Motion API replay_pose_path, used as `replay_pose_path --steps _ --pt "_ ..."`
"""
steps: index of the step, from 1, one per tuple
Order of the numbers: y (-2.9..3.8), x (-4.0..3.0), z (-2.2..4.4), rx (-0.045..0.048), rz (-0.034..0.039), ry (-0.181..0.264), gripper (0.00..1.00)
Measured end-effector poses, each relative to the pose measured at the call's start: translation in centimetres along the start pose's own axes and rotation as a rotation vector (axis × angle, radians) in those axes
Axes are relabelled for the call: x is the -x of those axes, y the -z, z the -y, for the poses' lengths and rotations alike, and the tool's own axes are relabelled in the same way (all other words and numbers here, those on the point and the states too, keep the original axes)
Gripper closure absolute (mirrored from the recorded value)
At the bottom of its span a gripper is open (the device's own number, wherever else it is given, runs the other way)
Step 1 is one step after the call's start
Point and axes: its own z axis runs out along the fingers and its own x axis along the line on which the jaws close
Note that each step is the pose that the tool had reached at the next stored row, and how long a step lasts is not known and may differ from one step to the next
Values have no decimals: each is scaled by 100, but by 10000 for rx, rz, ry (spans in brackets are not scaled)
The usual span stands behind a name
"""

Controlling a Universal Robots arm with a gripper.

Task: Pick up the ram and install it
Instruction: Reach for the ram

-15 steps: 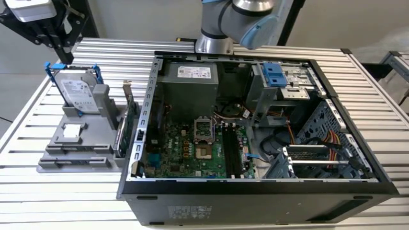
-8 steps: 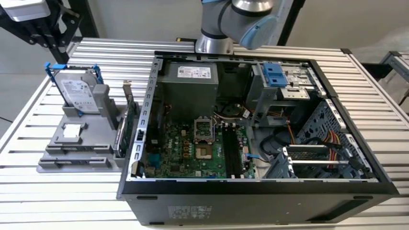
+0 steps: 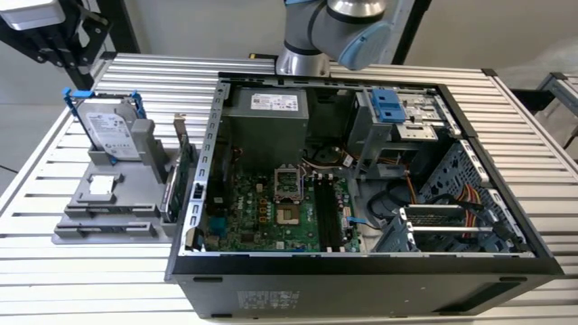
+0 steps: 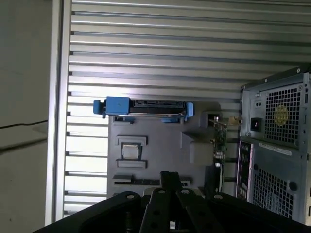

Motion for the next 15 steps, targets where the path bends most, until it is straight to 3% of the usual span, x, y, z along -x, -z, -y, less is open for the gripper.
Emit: replay_pose_path --steps 6,15 --pt "-1 -3 23 -1 -1 -1 100" --pt "-2 -4 111 1 -34 -2 100"
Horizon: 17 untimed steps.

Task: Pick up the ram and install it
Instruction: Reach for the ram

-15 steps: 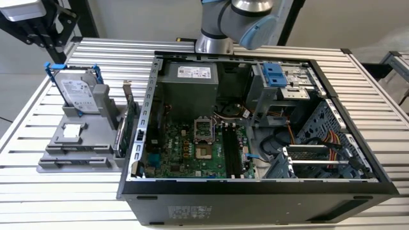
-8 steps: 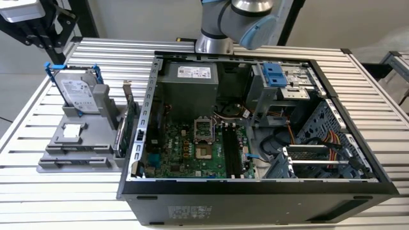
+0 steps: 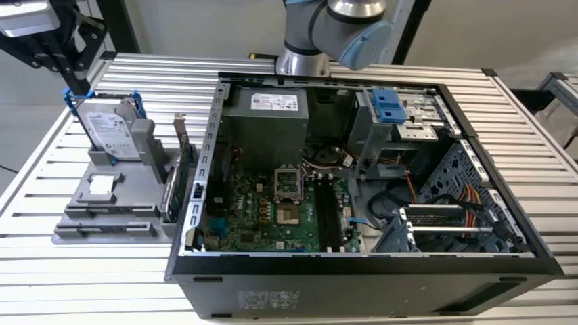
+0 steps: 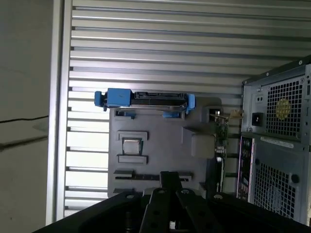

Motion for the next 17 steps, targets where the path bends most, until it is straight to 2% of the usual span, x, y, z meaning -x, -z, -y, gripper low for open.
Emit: replay_pose_path --steps 8,17 --pt "0 -2 54 0 -10 -1 100" --pt "-2 -2 78 0 -11 -1 100"
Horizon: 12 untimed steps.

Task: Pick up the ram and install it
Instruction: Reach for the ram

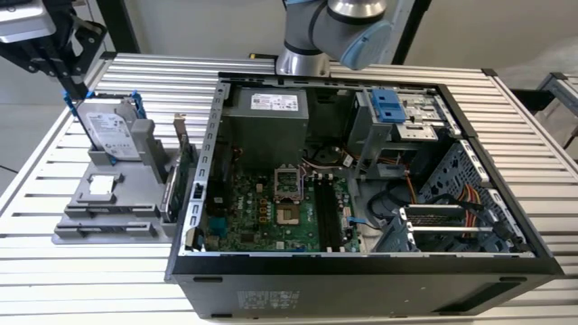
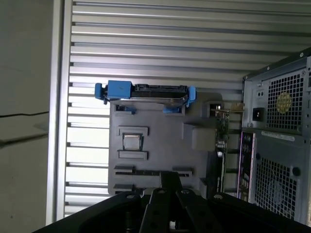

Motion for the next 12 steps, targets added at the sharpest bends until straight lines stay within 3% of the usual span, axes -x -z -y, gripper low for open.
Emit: replay_pose_path --steps 12 --pt "-3 -1 31 -1 -1 0 100"
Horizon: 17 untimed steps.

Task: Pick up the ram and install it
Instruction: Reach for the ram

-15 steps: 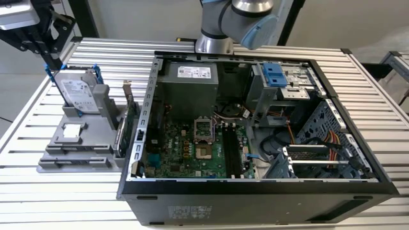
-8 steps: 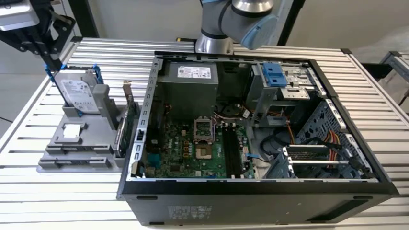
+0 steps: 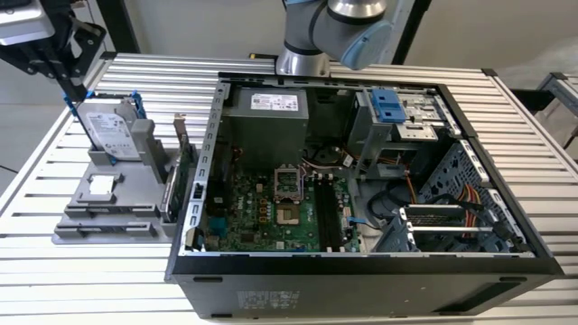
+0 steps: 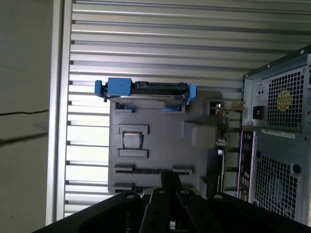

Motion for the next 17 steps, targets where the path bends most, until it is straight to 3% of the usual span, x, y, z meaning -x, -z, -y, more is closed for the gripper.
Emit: replay_pose_path --steps 17 --pt "1 -2 68 0 -1 0 100"
